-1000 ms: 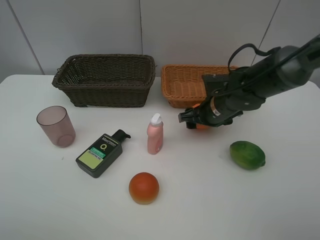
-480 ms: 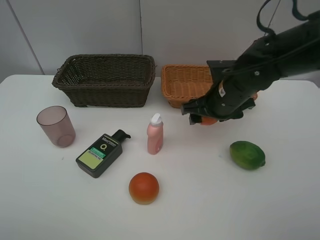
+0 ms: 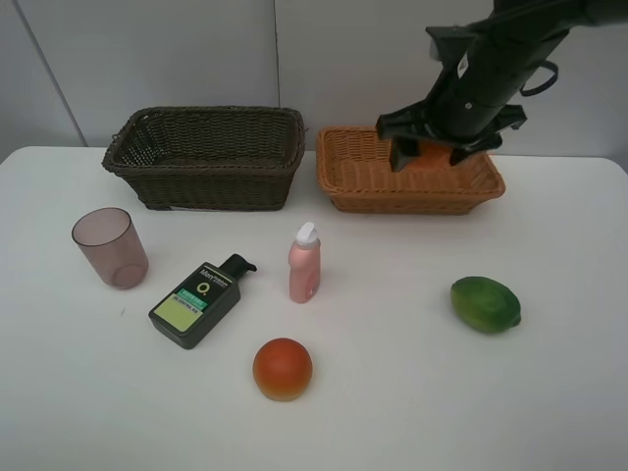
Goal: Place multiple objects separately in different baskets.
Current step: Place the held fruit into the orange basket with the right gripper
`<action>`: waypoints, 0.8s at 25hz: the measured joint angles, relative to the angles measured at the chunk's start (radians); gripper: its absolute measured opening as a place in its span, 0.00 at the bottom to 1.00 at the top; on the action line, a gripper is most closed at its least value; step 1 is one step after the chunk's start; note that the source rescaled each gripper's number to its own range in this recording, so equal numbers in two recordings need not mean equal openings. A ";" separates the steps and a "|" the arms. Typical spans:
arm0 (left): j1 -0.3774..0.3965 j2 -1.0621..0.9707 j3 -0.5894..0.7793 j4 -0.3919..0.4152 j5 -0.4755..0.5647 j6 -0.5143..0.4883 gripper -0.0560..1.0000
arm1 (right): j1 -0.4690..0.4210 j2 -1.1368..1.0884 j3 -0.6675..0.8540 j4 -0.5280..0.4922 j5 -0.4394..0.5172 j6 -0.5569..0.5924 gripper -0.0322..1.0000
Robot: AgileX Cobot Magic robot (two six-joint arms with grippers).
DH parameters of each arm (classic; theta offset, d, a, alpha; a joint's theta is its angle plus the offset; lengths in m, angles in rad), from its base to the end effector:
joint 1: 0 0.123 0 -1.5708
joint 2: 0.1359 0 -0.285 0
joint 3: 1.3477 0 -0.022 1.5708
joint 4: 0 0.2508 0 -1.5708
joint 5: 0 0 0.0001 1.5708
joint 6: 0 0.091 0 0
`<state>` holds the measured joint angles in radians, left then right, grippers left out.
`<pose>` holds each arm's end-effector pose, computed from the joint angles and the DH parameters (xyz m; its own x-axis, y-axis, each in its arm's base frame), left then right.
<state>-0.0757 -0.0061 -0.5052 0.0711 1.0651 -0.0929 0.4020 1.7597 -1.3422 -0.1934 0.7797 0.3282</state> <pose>-0.0062 0.0061 0.2785 -0.4480 -0.0245 -0.8937 -0.0061 0.9997 -0.0243 0.3509 0.1358 0.2521 -0.8682 -0.1660 -0.4677 -0.1706 0.9848 -0.0328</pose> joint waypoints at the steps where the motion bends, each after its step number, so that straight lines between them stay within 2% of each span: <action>1: 0.000 0.000 0.000 0.000 0.000 0.000 0.96 | -0.014 0.011 -0.033 -0.008 0.005 0.000 0.66; 7: 0.000 0.000 0.000 0.000 0.000 0.000 0.96 | -0.081 0.155 -0.206 -0.023 0.042 -0.045 0.66; 14: 0.000 0.000 0.000 0.000 0.000 0.000 0.96 | -0.109 0.322 -0.333 -0.023 0.038 -0.060 0.66; 20: 0.000 0.000 0.000 0.000 0.000 0.000 0.96 | -0.124 0.420 -0.345 -0.023 -0.056 -0.060 0.66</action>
<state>-0.0757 -0.0061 -0.5052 0.0711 1.0651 -0.0929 0.2784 2.1798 -1.6876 -0.2161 0.7232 0.2679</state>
